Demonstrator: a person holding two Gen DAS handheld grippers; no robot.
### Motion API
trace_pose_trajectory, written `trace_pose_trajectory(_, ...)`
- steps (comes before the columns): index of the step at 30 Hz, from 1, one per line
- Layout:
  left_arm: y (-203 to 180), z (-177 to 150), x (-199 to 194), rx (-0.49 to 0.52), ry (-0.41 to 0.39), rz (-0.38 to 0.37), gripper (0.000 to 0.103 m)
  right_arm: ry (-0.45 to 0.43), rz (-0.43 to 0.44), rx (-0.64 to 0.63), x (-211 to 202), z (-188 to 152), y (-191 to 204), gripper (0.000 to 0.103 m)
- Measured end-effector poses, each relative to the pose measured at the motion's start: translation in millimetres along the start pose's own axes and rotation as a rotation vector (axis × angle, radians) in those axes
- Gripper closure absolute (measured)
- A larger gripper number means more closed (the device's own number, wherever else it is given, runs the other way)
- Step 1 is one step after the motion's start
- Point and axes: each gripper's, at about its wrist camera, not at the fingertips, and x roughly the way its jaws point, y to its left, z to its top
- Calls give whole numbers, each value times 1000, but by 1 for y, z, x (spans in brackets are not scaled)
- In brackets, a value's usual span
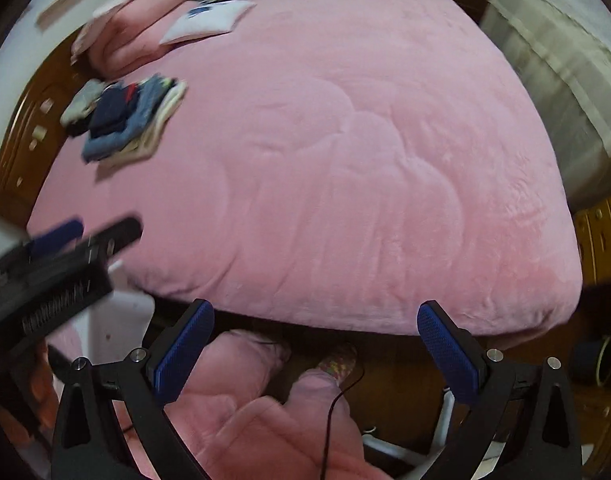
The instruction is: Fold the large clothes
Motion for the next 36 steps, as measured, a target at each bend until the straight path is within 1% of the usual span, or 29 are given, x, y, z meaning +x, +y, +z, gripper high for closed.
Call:
trace_pose_trajectory(2,3,-3,-11,-9,-40,9,26,-19,-21,-35,-4,0,10,0)
trace_pose_trajectory(3,5,-5,-14,-7,-52,11,26,-32,-10,-35,-7,1,13,0)
trace_pose_trajectory(5,5,-5,-16,1,-54,3,25,-21,24,-25,-4,0,14,0)
trace_pose_trajectory(8,7,-2,-12,15,-33,2,25,5,24,27,0,2,11,0)
trace_pose_trajectory(11,5,1,-10,26,-32,0,25,-20,11,54,5,6,4,0)
trace_pose_trajectory(14,4,4,-7,23,-30,-4,25,-38,-26,41,2,12,8,0)
trace_pose_trajectory(16,2,5,-2,23,-18,-12,24,-41,-31,22,1,13,10,0)
trace_pose_trajectory(19,-2,6,5,17,1,-27,20,-48,-64,20,-2,12,9,0)
trace_pose_trajectory(22,-8,5,12,15,23,-15,19,-50,-93,36,-4,8,3,0)
trace_pose_trajectory(25,-14,6,17,24,38,-16,18,-41,-97,81,-2,4,-8,0)
trace_pose_trajectory(28,-25,7,20,54,43,-16,17,-57,-93,151,-5,2,-25,0)
trace_pose_trajectory(31,-35,9,18,85,27,-20,12,-86,-88,205,-11,-1,-39,0)
trace_pose_trajectory(32,-39,10,18,95,23,-24,5,-88,-88,216,-12,-1,-43,0)
trace_pose_trajectory(33,-42,11,17,104,18,-29,1,-85,-90,223,-11,-1,-47,0)
trace_pose_trajectory(36,-49,14,18,120,7,-28,1,-90,-96,230,-13,-1,-54,0)
